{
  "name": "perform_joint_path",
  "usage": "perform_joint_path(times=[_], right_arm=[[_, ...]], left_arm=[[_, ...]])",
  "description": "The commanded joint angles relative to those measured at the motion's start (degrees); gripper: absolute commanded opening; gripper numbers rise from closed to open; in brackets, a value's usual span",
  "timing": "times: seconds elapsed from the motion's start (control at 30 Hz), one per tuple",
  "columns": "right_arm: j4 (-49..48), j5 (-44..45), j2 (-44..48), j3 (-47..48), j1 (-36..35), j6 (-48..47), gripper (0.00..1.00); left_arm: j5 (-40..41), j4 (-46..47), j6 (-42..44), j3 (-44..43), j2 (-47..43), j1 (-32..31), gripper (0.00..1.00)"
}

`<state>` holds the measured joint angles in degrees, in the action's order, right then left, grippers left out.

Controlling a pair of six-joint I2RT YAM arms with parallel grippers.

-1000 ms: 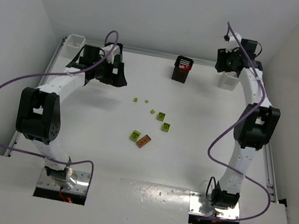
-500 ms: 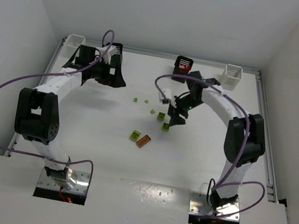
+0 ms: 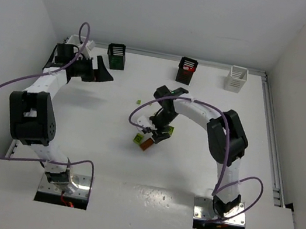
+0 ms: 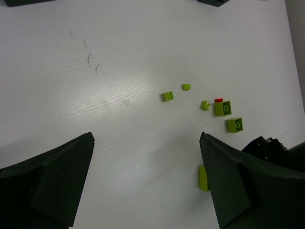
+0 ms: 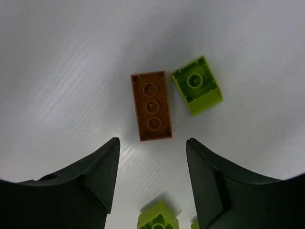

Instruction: Sort the legos into containers by color

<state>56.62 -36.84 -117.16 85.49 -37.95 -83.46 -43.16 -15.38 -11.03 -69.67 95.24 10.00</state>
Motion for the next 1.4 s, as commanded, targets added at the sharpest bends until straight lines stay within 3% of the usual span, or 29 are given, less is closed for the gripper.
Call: perform_joint_path(times=[0.0,0.83,0.93,1.07,1.17,1.27,1.37], right_arm=[[2.1,0.3,-3.2,3.0,-1.4,-3.0,0.58],[-9.3,4.4,-4.3,-4.8,-6.3,2.9,0.62],[-10.0,4.9,-4.3,-5.9,-6.9,3.4,0.56],[-10.5,5.6,-3.8,-7.2,-6.9,4.5,0.29],[-9.7,5.6,-1.9,-6.6,-5.6,5.9,0.16],[-9.7,4.8,1.7,-5.7,-4.2,12.1,0.11],[-16.5,4.8,8.9,-7.1,-0.8,25.3,0.06]], left_arm=[[-2.5,-0.6,0.3,-0.3,-2.1,1.7,0.99],[-3.0,-0.6,0.2,1.8,-1.6,2.7,0.99],[-3.0,-0.6,-0.3,2.3,-1.6,2.7,0.99],[-3.0,-0.6,-0.3,2.3,-2.1,2.7,0.99],[-3.0,-0.6,-0.3,2.3,-2.1,2.7,0.99],[-3.0,0.0,0.3,2.3,-2.1,2.7,0.99],[-2.5,0.6,0.8,1.8,-2.1,1.7,0.99]])
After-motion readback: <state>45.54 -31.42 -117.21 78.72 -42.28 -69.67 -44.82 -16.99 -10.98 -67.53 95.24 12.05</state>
